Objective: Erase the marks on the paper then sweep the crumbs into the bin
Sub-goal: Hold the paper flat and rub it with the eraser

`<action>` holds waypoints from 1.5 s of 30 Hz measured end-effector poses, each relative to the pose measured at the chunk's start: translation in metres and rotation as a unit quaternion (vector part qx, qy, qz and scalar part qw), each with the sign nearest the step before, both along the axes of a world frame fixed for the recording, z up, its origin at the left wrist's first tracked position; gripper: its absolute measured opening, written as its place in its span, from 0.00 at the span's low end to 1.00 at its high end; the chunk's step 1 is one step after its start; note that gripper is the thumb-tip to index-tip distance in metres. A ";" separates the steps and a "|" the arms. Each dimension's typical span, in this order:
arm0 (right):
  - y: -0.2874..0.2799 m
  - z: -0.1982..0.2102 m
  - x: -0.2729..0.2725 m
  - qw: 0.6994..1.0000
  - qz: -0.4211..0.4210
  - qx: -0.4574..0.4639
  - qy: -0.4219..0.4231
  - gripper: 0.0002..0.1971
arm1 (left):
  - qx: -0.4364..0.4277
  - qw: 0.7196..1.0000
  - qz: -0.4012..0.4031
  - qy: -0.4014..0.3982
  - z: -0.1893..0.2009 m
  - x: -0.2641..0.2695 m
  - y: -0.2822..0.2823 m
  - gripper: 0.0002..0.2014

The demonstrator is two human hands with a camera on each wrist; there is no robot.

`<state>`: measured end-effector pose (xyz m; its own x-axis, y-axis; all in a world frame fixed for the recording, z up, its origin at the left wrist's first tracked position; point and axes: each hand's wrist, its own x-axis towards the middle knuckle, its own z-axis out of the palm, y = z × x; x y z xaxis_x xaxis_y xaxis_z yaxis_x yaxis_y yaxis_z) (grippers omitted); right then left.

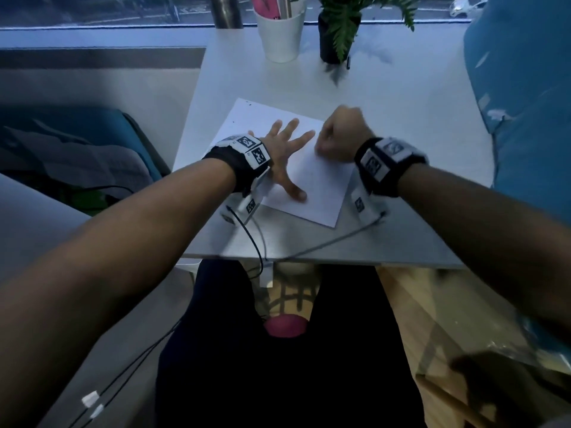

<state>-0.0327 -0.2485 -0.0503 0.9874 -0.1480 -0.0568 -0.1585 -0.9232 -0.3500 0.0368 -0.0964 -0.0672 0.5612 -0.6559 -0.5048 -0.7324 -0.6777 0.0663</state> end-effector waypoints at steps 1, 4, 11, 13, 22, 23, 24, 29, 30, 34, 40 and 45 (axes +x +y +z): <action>-0.008 0.001 0.006 0.999 -0.028 0.007 -0.021 0.19 | 0.000 1.000 0.000 -0.006 0.000 -0.001 0.000 0.73; 0.015 -0.006 -0.001 1.000 0.010 -0.016 0.004 0.13 | -0.002 1.000 -0.002 -0.012 -0.001 -0.001 0.000 0.73; -0.014 0.007 0.014 0.998 -0.067 -0.002 0.021 0.14 | 0.018 1.000 -0.007 -0.008 0.001 -0.001 -0.002 0.74; 0.005 0.006 0.005 0.999 -0.028 -0.020 0.027 0.10 | 0.016 1.000 -0.012 -0.006 0.002 0.000 -0.002 0.74; 0.010 0.007 -0.003 0.999 -0.038 -0.004 0.028 0.12 | 0.028 1.000 -0.007 0.003 0.004 -0.001 -0.003 0.74; 0.023 0.007 -0.008 0.998 0.003 -0.017 0.055 0.15 | 0.024 1.000 -0.006 0.007 0.003 -0.001 -0.003 0.74; 0.035 0.006 -0.014 0.997 0.042 -0.003 0.063 0.14 | 0.020 1.000 -0.005 0.009 0.003 -0.001 -0.002 0.74; 0.004 0.002 0.010 0.996 -0.076 0.022 0.027 0.16 | 0.032 0.999 -0.009 0.002 0.003 -0.003 -0.005 0.76; 0.009 -0.002 0.009 0.997 -0.070 0.018 0.022 0.16 | 0.030 0.999 -0.009 0.001 0.003 -0.003 -0.005 0.76; 0.030 -0.008 -0.002 0.998 0.007 0.007 0.062 0.11 | 0.025 1.000 -0.005 0.006 0.003 -0.002 -0.002 0.75; 0.029 0.004 0.004 0.998 -0.045 0.024 0.039 0.16 | 0.037 0.999 -0.008 0.002 0.003 -0.001 -0.004 0.74; 0.003 0.016 0.010 0.991 -0.112 0.060 0.038 0.09 | 0.043 0.999 -0.012 0.002 0.002 -0.001 -0.005 0.77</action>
<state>-0.0224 -0.2454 -0.0344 0.9226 -0.3508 -0.1605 -0.3852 -0.8145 -0.4338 0.0360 -0.1014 -0.0654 0.5439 -0.6235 -0.5615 -0.7485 -0.6630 0.0112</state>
